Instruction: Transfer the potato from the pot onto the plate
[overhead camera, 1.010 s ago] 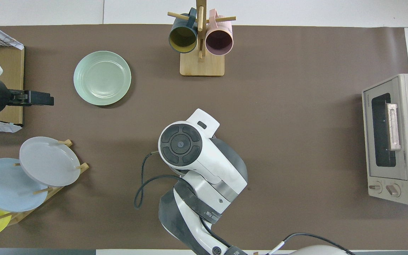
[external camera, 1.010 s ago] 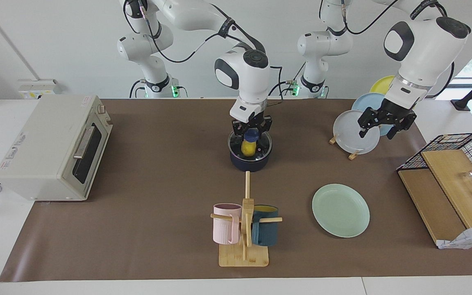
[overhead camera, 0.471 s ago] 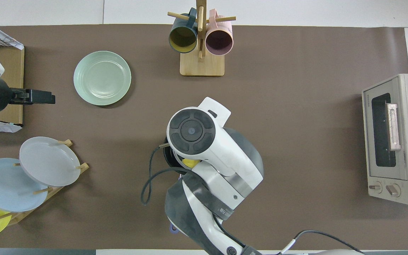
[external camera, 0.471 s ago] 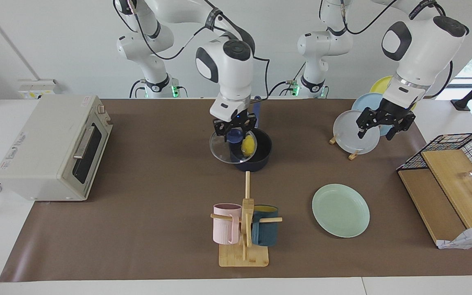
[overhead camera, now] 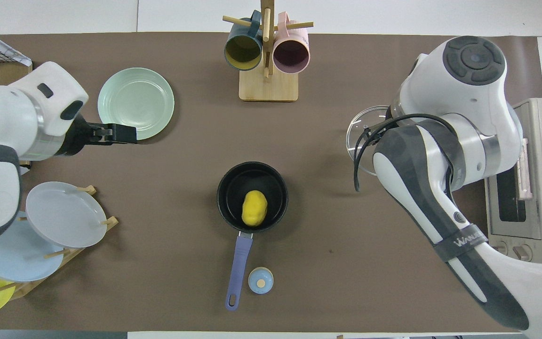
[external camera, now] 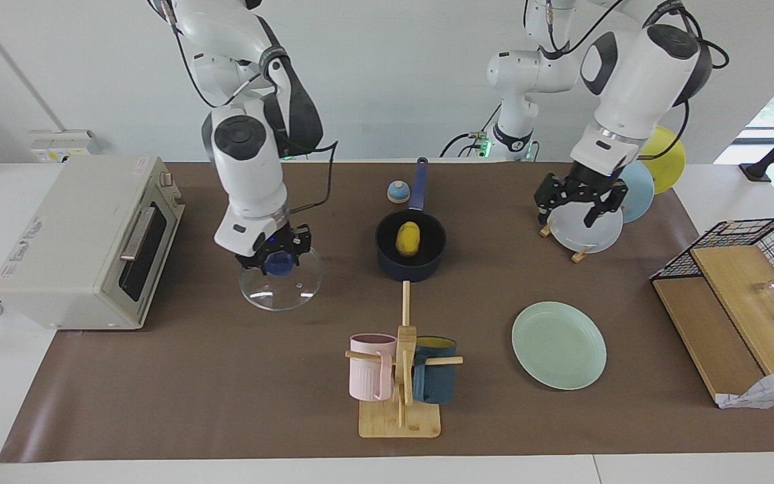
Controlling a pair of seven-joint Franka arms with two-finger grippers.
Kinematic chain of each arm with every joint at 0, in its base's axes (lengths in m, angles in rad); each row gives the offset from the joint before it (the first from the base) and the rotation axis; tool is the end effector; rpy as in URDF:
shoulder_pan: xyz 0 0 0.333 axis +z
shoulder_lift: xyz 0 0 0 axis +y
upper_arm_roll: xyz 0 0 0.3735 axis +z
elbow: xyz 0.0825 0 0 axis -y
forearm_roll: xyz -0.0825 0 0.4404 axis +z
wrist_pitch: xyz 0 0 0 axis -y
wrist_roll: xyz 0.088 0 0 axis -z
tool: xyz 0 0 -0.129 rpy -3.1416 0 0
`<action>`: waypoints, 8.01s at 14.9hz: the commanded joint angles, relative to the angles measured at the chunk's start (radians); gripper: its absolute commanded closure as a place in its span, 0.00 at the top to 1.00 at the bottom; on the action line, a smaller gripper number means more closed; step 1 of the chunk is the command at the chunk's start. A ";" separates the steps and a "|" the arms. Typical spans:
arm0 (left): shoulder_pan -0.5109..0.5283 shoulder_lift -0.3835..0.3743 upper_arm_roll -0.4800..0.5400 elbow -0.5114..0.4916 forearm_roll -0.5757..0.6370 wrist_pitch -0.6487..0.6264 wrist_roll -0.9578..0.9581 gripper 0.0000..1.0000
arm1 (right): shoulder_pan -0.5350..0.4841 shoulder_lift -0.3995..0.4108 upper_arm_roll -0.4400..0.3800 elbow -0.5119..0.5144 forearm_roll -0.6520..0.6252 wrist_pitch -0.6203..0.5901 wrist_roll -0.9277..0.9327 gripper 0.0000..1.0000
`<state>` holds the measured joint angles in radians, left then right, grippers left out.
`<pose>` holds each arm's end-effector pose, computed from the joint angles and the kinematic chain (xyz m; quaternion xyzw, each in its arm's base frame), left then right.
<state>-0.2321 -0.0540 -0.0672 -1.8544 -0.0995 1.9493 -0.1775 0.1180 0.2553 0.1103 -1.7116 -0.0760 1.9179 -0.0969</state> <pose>0.5859 -0.1907 0.5763 0.9951 -0.0458 0.0614 0.0619 0.6786 0.1447 0.4476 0.9842 0.1740 -0.0221 0.0230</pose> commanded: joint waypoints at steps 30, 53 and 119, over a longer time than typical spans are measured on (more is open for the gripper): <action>-0.444 0.355 0.010 -0.062 0.034 0.181 -0.436 1.00 | 0.042 -0.217 -0.302 0.087 0.099 -0.313 0.023 1.00; -0.054 0.388 0.009 0.475 0.006 -0.233 -0.154 0.00 | -0.120 -0.182 -0.120 0.139 0.076 -0.367 0.025 1.00; 0.162 -0.015 0.035 0.253 0.075 -0.517 0.127 1.00 | -0.075 -0.222 -0.198 0.104 0.051 -0.347 0.072 1.00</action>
<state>-0.0618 -0.0505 -0.0434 -1.5884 -0.0319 1.4316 -0.0513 0.0508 0.0464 -0.1007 -1.5911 -0.0125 1.5642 -0.0441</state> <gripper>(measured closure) 0.000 0.000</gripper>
